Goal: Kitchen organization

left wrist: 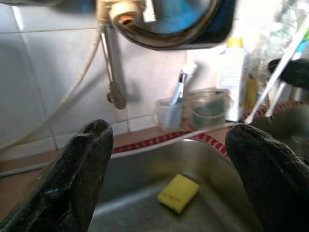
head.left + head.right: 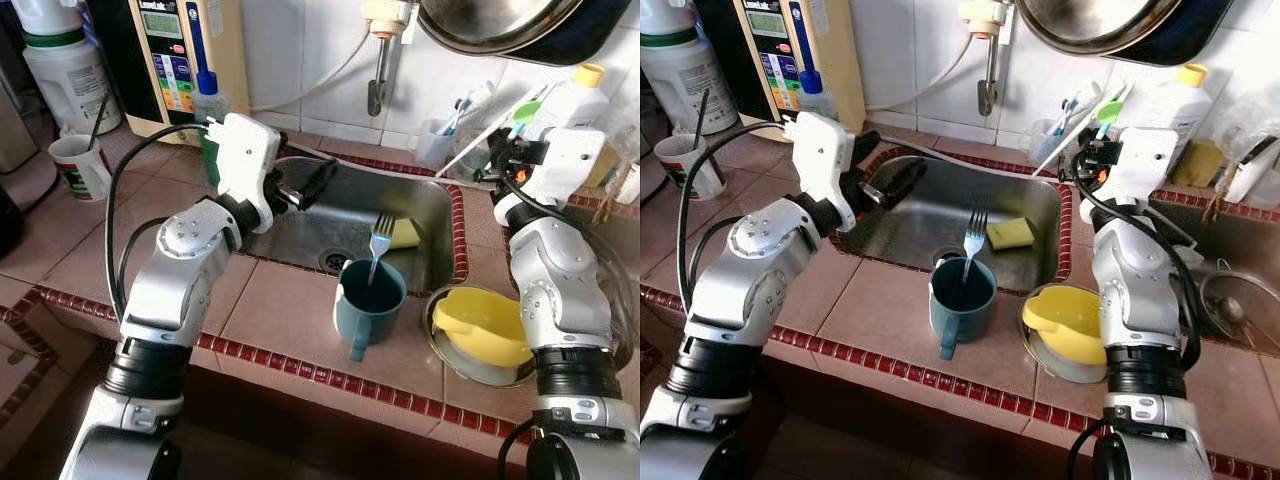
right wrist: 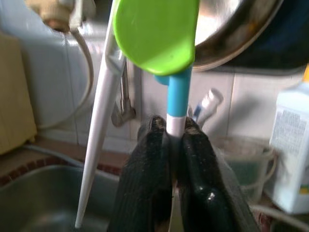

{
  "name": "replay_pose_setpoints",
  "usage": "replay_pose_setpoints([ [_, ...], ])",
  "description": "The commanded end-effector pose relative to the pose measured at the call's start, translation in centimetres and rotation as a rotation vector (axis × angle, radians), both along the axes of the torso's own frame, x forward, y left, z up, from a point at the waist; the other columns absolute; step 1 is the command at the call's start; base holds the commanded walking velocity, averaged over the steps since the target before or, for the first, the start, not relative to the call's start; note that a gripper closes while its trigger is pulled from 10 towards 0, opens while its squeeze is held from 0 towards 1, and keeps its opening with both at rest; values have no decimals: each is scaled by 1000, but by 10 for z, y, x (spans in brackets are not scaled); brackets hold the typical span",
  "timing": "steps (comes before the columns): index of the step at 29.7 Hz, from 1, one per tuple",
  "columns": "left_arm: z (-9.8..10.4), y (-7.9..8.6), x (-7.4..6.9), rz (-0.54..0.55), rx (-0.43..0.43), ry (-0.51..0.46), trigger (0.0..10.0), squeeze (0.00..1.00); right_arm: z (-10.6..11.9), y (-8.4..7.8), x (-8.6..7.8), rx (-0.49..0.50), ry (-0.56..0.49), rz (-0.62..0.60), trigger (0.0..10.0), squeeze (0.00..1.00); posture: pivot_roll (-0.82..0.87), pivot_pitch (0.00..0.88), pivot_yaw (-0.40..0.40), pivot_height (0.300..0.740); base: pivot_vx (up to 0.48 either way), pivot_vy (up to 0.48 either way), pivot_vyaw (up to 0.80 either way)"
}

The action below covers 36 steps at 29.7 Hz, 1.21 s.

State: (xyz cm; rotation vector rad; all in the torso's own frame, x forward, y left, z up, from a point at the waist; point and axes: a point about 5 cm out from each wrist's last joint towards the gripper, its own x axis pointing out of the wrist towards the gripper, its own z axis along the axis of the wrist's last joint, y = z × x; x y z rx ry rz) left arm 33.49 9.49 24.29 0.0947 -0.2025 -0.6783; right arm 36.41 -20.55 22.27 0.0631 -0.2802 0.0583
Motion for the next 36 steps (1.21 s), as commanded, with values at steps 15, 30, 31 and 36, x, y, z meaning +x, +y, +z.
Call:
replay_pose_setpoints([
  [15,7,-22,-25,-143,26,-3,10000,0,-8,4,18,101,78,46,10000,0,-170,131,10,732,0,0,0],
  [30,19,-35,-49,-234,51,-57,10000,0,-11,20,15,5,224,332,10000,0,-177,163,-26,732,0,0,0],
  [31,18,-35,-49,-233,50,-53,10000,0,-12,19,15,7,236,339,10000,0,-177,166,-28,732,0,0,0],
  [36,15,-36,-52,-241,63,-46,10000,0,-17,13,17,-4,287,344,10000,0,-179,178,-35,732,0,0,0],
])
